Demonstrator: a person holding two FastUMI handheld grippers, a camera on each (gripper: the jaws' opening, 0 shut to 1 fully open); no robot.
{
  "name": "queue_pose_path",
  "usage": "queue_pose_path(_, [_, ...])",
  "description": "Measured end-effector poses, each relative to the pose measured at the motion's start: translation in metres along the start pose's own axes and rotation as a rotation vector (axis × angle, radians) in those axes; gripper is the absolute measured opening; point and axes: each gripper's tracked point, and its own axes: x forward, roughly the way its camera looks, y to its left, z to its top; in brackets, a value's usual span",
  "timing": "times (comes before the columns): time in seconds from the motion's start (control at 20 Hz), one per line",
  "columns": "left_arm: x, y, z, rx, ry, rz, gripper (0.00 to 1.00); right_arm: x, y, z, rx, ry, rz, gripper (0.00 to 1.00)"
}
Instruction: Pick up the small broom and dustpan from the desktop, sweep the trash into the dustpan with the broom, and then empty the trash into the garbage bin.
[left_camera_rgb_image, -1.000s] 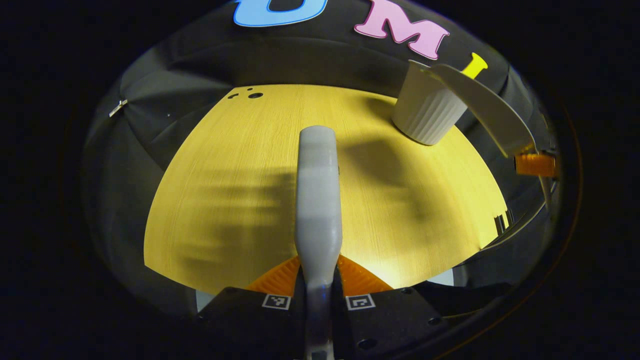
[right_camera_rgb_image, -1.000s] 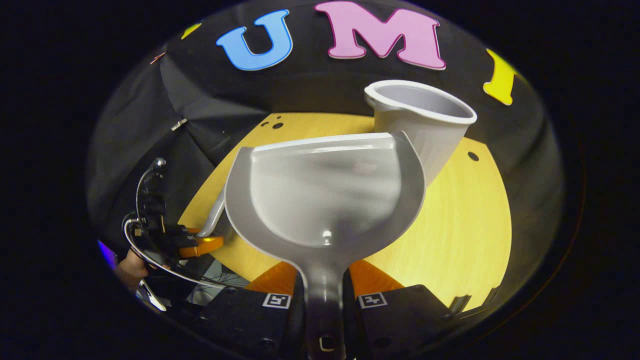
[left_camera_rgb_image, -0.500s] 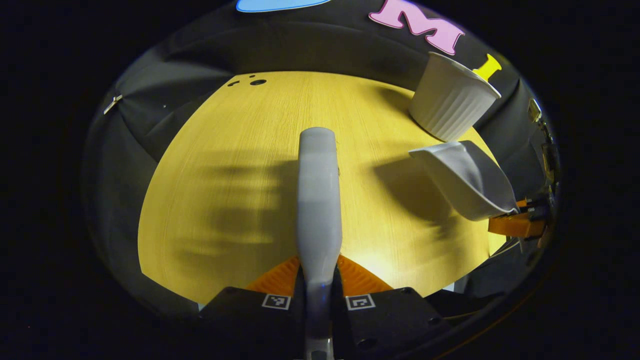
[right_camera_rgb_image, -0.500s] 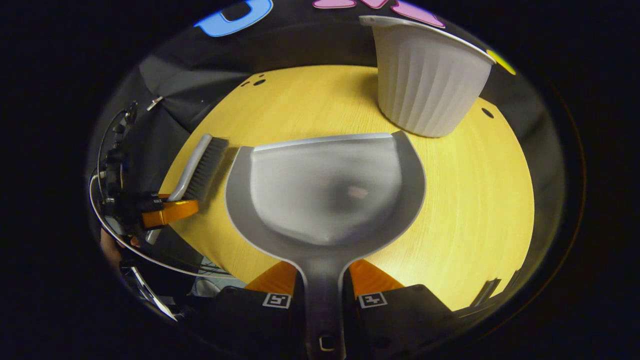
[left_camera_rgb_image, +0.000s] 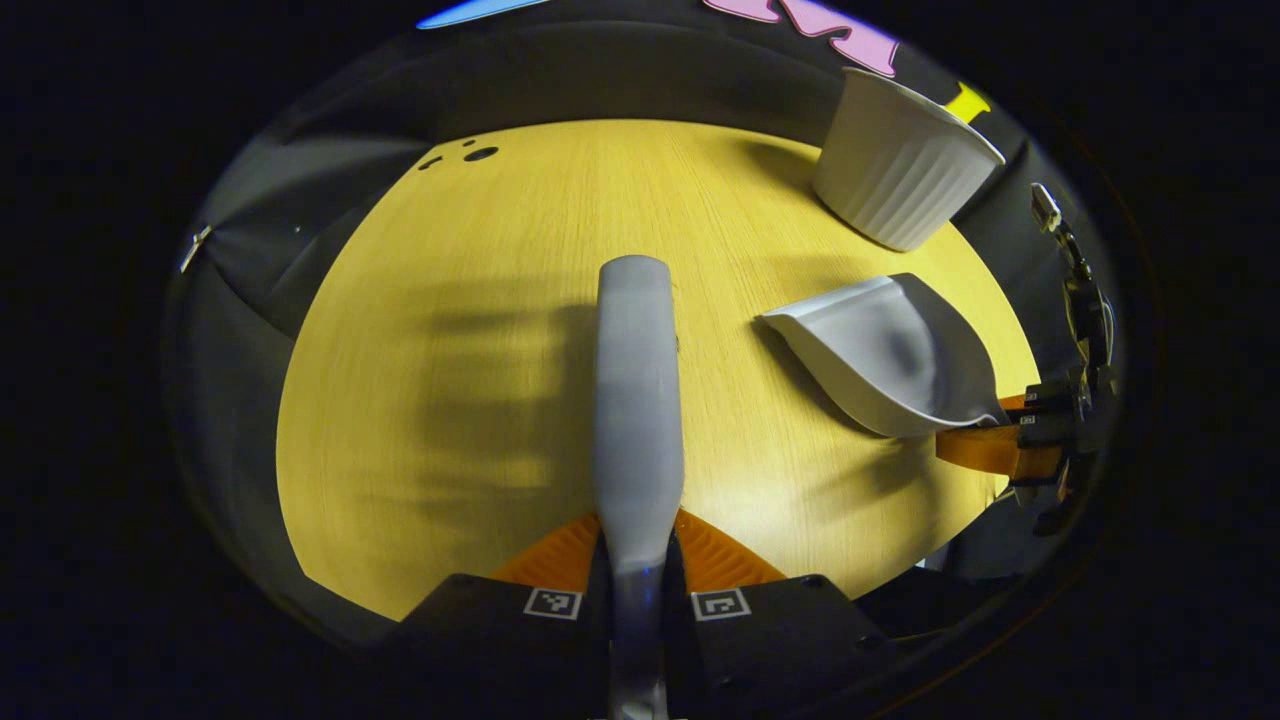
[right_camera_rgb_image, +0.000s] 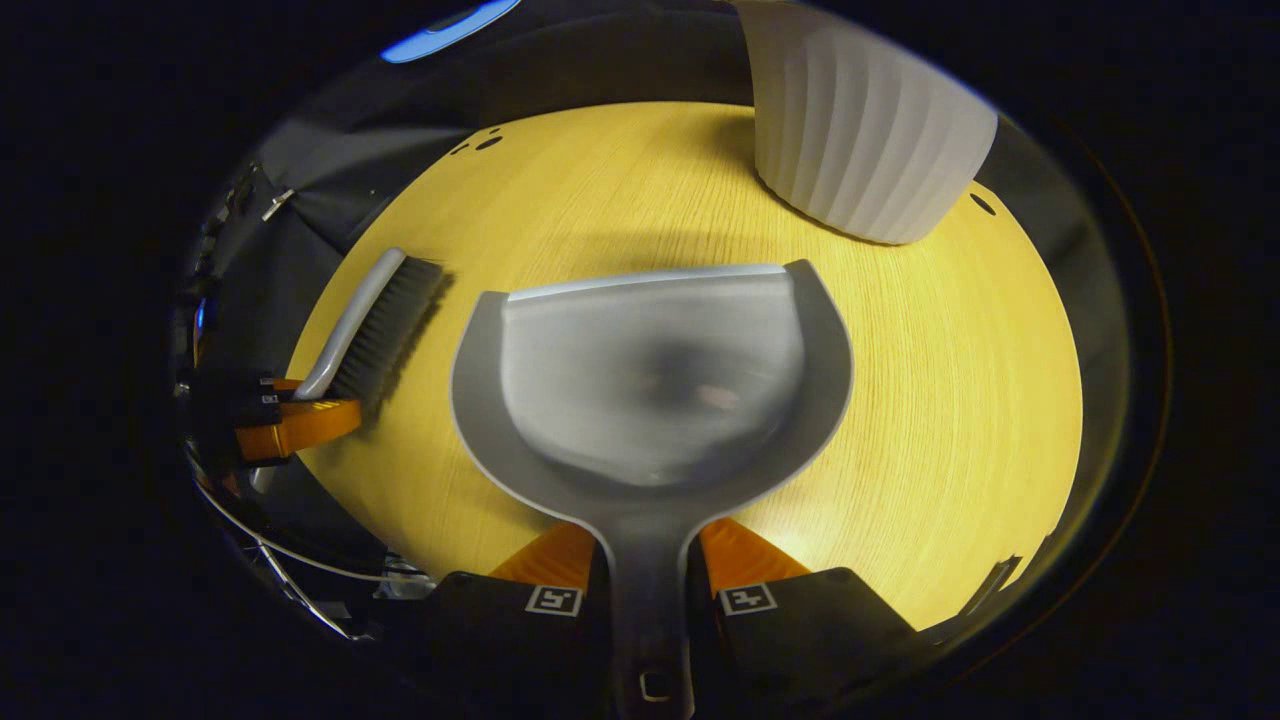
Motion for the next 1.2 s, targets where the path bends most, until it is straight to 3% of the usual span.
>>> queue_pose_path(0.1, [0.008,0.002,-0.003,0.033,0.024,0.025,0.29,0.000,0.001,-0.001,-0.012,-0.001,-0.007,0.36])
queue_pose_path(0.15, [0.007,0.002,-0.006,0.046,0.032,0.039,0.26,0.001,0.001,-0.001,-0.005,-0.002,-0.006,0.44])
queue_pose_path(0.2, [0.008,0.002,-0.006,0.054,0.036,0.051,0.26,0.001,0.004,-0.002,0.004,0.001,0.000,0.37])
queue_pose_path(0.25, [0.006,0.002,-0.006,0.058,0.035,0.061,0.29,0.002,0.006,-0.004,0.012,0.005,0.011,0.37])
queue_pose_path(0.3, [0.005,0.001,-0.005,0.063,0.033,0.070,0.27,0.001,0.007,-0.003,0.016,-0.002,0.016,0.52])
queue_pose_path(0.4, [0.000,0.004,-0.004,0.076,0.020,0.090,0.29,0.000,0.008,-0.002,0.016,-0.006,0.026,0.31])
queue_pose_path(0.5, [-0.004,0.004,-0.003,0.087,0.005,0.107,0.33,-0.004,0.018,0.000,0.023,-0.016,0.056,0.61])
queue_pose_path(0.6, [-0.015,0.001,-0.001,0.074,-0.021,0.103,0.42,-0.012,0.020,0.002,0.020,-0.031,0.073,0.75])
queue_pose_path(0.65, [-0.020,-0.002,0.000,0.061,-0.037,0.091,0.53,-0.018,0.022,0.004,0.017,-0.044,0.083,0.89])
queue_pose_path(0.7, [-0.026,-0.008,0.001,0.050,-0.053,0.075,0.64,-0.020,0.023,0.005,0.011,-0.060,0.079,0.87])
queue_pose_path(0.75, [-0.034,-0.011,0.002,0.043,-0.072,0.071,0.75,-0.030,0.023,0.007,0.002,-0.076,0.081,1.00])
queue_pose_path(0.85, [-0.053,-0.015,0.007,0.044,-0.124,0.085,0.96,-0.052,0.029,0.017,-0.017,-0.131,0.101,0.99])
queue_pose_path(1.1, [-0.122,-0.043,0.033,0.042,-0.348,0.044,0.95,-0.125,0.034,0.057,-0.036,-0.368,0.097,0.99])
queue_pose_path(1.2, [-0.155,-0.050,0.049,0.057,-0.471,0.061,0.95,-0.159,0.033,0.075,-0.033,-0.488,0.088,0.99])
